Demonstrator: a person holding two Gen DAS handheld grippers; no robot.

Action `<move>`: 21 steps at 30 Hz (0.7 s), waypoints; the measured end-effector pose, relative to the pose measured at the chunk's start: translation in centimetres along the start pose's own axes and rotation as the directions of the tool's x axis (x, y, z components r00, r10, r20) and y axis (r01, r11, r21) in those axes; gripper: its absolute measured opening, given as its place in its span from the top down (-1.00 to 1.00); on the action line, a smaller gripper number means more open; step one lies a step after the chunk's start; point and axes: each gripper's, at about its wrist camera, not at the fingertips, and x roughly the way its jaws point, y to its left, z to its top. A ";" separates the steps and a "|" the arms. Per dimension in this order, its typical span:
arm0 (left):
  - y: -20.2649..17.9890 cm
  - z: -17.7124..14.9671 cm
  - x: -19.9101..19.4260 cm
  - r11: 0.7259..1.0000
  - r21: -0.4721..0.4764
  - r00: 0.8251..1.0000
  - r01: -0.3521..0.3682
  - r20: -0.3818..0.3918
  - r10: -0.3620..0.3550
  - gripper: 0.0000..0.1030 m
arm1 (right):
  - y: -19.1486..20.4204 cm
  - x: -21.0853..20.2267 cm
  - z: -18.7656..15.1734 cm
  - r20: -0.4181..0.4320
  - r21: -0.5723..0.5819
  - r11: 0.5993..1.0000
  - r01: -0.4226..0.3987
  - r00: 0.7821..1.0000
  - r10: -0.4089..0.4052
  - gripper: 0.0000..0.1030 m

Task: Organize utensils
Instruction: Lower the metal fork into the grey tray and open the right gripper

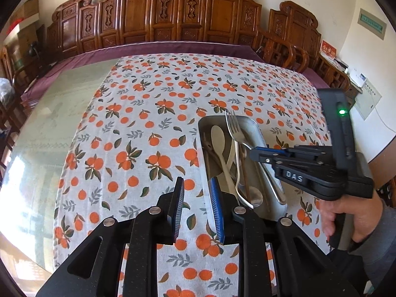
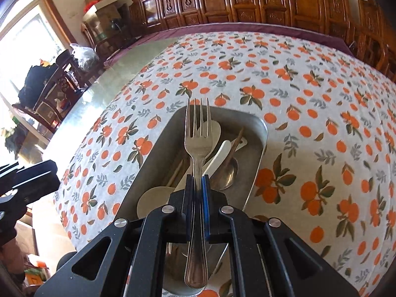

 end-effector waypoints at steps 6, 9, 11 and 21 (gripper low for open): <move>0.0 -0.3 -0.4 1.000 -0.007 1.000 0.000 0.007 0.000 0.57 | 0.2 1.5 -0.7 -0.032 -0.005 1.000 0.007 0.999 -0.007 0.84; 0.1 -0.4 -0.7 1.000 -0.009 1.000 -0.004 0.012 0.004 0.56 | 0.2 2.0 -1.1 -0.037 -0.011 1.000 0.013 0.999 -0.013 0.83; 0.0 -0.4 -0.9 1.000 -0.009 1.000 -0.009 0.017 0.009 0.55 | 0.3 2.3 -1.4 -0.044 -0.020 1.000 0.021 0.999 -0.022 0.83; -0.8 -0.5 -2.6 1.000 -0.001 0.998 -0.029 0.051 0.029 0.33 | 0.5 -1.2 -2.0 0.025 -0.054 0.998 0.022 0.999 -0.021 0.81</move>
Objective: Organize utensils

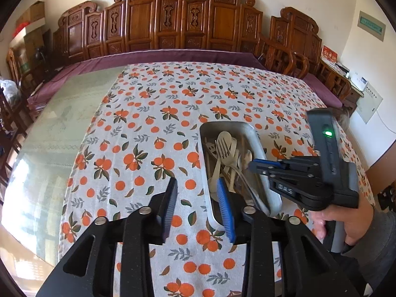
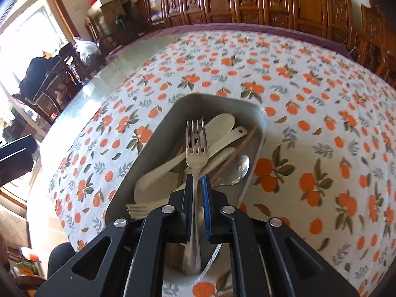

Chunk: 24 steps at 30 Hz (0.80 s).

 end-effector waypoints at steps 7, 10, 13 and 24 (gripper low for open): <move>-2.3 -0.2 -2.1 1.000 0.014 0.999 -0.006 0.052 0.005 -0.29 | -0.4 -7.6 -2.8 0.126 -0.021 0.999 0.034 0.992 -0.031 0.79; -3.5 -0.5 -3.0 0.999 0.027 0.997 -0.019 0.082 0.017 -0.59 | -1.0 -11.0 -4.7 0.177 -0.005 0.999 0.052 0.983 -0.050 0.62; -4.8 -1.0 -4.0 0.999 0.027 0.994 -0.026 0.105 0.023 -0.75 | -1.5 -13.7 -6.3 0.216 0.020 0.997 0.071 0.974 -0.074 0.35; -10.6 -2.1 -9.3 0.997 0.068 0.975 -0.026 0.221 0.010 -0.85 | -2.6 -24.9 -10.8 0.397 0.107 0.979 0.176 0.895 -0.204 -0.81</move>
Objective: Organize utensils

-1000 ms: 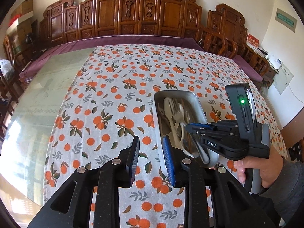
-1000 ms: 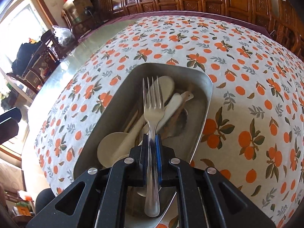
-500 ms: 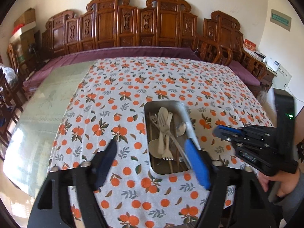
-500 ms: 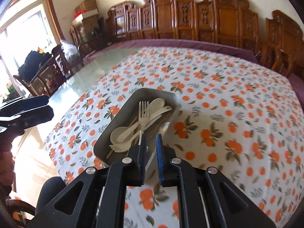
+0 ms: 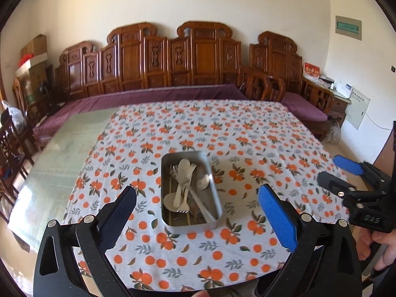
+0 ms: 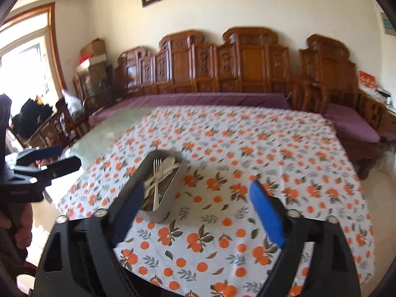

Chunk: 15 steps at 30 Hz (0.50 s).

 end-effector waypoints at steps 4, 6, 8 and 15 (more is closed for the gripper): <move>-1.8 0.7 -2.5 1.000 0.014 0.999 0.014 0.043 -0.015 -0.85 | -0.8 -4.1 0.8 0.078 0.013 1.000 0.027 0.997 -0.028 -0.95; -2.4 0.9 -3.6 1.000 0.018 0.998 0.016 0.063 -0.017 -0.85 | -1.2 -5.8 1.1 0.108 0.015 0.999 0.047 0.993 -0.048 -0.95; -2.9 1.1 -4.5 1.000 0.019 0.997 0.017 0.077 -0.019 -0.85 | -1.3 -7.2 1.3 0.132 0.014 0.999 0.052 0.990 -0.053 -0.95; -3.7 1.1 -6.5 1.000 0.015 0.994 0.003 0.107 -0.005 -0.85 | -1.1 -10.1 1.9 0.181 -0.001 0.998 0.067 0.981 -0.066 -0.95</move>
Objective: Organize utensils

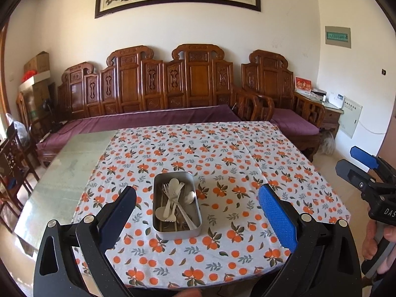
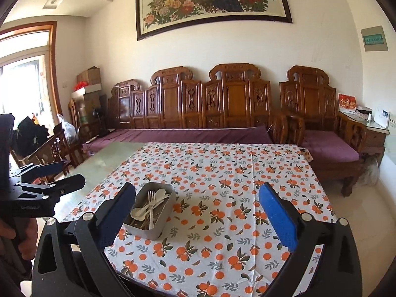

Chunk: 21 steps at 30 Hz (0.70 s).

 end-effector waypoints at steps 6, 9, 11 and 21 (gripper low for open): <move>0.2 0.0 -0.7 1.000 -0.009 1.000 -0.006 0.019 0.007 -0.85 | 0.2 -0.6 -0.1 0.007 -0.007 1.000 -0.002 1.000 0.002 -0.95; 0.2 -0.1 -0.9 1.000 -0.010 1.000 -0.011 0.026 0.011 -0.85 | 0.3 -0.8 0.0 0.009 -0.008 1.000 -0.004 1.000 0.004 -0.95; 0.2 -0.1 -0.9 1.000 -0.013 1.000 -0.011 0.027 0.011 -0.85 | 0.3 -0.8 -0.1 0.009 -0.007 1.000 -0.004 1.000 0.005 -0.95; 0.2 -0.2 -1.3 1.000 -0.017 0.999 -0.012 0.038 0.013 -0.85 | 0.3 -0.8 0.0 0.008 -0.008 1.000 -0.004 1.000 0.004 -0.95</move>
